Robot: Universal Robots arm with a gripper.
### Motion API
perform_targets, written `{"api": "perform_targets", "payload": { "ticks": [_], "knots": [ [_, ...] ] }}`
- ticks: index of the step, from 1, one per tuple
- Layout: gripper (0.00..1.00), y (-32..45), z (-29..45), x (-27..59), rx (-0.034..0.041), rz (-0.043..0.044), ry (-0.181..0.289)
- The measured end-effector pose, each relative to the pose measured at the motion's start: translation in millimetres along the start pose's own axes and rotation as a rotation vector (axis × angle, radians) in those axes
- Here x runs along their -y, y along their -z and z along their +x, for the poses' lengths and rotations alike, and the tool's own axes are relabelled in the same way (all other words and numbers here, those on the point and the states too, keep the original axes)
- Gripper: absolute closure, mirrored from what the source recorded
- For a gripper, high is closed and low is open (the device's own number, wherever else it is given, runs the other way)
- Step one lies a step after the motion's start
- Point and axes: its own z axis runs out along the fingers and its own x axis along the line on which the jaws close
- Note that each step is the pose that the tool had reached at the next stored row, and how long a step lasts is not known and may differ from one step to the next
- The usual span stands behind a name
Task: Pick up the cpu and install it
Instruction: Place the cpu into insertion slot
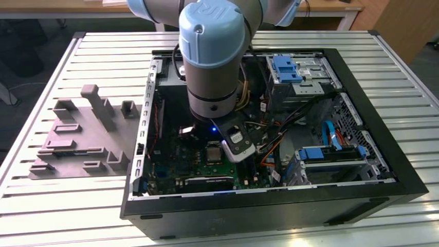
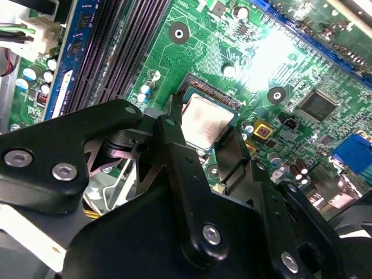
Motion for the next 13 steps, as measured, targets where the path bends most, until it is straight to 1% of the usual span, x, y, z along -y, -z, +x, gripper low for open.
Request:
{"api": "perform_targets", "payload": {
  "ticks": [13],
  "knots": [
    [0.53, -4.6, 0.1, 0.1, 0.0000, 0.0000, 0.000]
  ]
}}
